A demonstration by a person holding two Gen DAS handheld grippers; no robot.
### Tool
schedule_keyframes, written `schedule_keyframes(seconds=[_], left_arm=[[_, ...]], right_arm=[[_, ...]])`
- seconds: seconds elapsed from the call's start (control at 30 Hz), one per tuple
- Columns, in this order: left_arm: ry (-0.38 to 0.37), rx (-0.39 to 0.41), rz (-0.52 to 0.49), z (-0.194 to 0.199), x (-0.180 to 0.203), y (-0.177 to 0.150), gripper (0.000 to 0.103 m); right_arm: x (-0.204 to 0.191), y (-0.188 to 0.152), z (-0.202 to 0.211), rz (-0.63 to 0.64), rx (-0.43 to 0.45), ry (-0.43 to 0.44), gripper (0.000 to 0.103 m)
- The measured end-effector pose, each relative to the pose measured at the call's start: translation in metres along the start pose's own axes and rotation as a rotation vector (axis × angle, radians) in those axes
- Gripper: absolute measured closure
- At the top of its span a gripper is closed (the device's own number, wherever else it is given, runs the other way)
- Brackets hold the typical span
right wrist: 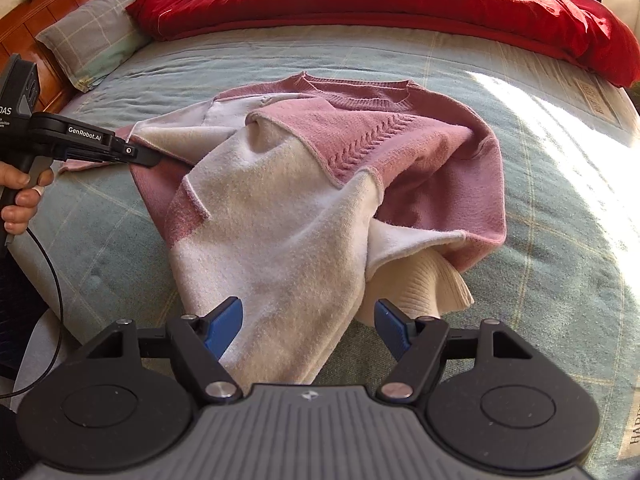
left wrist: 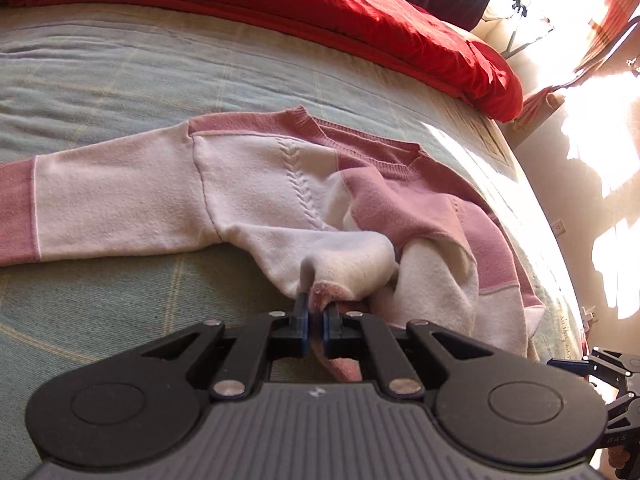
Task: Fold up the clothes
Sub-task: 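Pull the tucked sleeve out from under the body with the left gripper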
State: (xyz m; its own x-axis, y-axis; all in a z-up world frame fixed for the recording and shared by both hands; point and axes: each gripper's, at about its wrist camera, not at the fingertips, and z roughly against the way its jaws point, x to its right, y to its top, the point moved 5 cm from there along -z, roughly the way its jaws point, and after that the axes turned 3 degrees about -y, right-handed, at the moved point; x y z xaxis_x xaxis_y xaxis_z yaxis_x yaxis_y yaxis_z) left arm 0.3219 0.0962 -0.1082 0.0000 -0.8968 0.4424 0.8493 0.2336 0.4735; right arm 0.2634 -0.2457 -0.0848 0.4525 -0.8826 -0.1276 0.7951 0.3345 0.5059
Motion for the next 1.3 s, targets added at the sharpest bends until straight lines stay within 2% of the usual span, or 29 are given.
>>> schedule_keyframes(seconds=[0.17, 0.27, 0.33, 0.4, 0.47, 0.57, 0.63, 0.93, 1.03, 1.17, 1.27, 1.3], left_arm=[[0.091, 0.052, 0.023, 0.021, -0.032, 0.023, 0.099], [0.081, 0.038, 0.051, 0.016, -0.042, 0.021, 0.099], [0.077, 0.013, 0.025, 0.008, -0.039, 0.014, 0.098], [0.055, 0.005, 0.018, 0.003, -0.035, 0.005, 0.092], [0.034, -0.003, 0.011, -0.001, -0.030, -0.004, 0.068], [0.024, -0.012, 0.013, -0.006, -0.029, -0.013, 0.063], [0.018, -0.017, 0.015, -0.009, -0.029, -0.019, 0.062], [-0.035, -0.054, 0.145, -0.015, -0.043, -0.048, 0.062], [-0.059, -0.044, 0.167, -0.020, -0.040, -0.052, 0.056], [-0.100, -0.078, 0.215, -0.038, -0.037, -0.060, 0.056], [-0.094, -0.057, 0.222, -0.042, -0.035, -0.063, 0.061], [-0.091, -0.045, 0.223, -0.042, -0.035, -0.064, 0.069]], right_arm=[[0.002, 0.002, 0.007, 0.000, 0.013, -0.008, 0.026], [0.003, 0.002, 0.004, -0.002, 0.008, -0.012, 0.025], [0.000, 0.000, 0.003, 0.000, 0.004, -0.009, 0.025], [-0.004, 0.000, 0.002, 0.006, 0.000, -0.001, 0.025], [-0.007, 0.000, 0.002, 0.020, -0.003, 0.003, 0.025], [-0.009, 0.001, 0.002, 0.027, -0.004, 0.002, 0.025], [-0.009, 0.002, 0.002, 0.023, -0.003, 0.006, 0.025], [-0.002, -0.005, -0.005, -0.014, -0.027, 0.033, 0.025], [0.001, -0.010, -0.009, -0.035, -0.043, 0.035, 0.025], [0.000, -0.011, -0.007, -0.035, -0.040, 0.032, 0.025], [-0.001, -0.009, -0.003, -0.030, -0.033, 0.027, 0.025], [-0.001, -0.008, -0.002, -0.028, -0.031, 0.025, 0.025]])
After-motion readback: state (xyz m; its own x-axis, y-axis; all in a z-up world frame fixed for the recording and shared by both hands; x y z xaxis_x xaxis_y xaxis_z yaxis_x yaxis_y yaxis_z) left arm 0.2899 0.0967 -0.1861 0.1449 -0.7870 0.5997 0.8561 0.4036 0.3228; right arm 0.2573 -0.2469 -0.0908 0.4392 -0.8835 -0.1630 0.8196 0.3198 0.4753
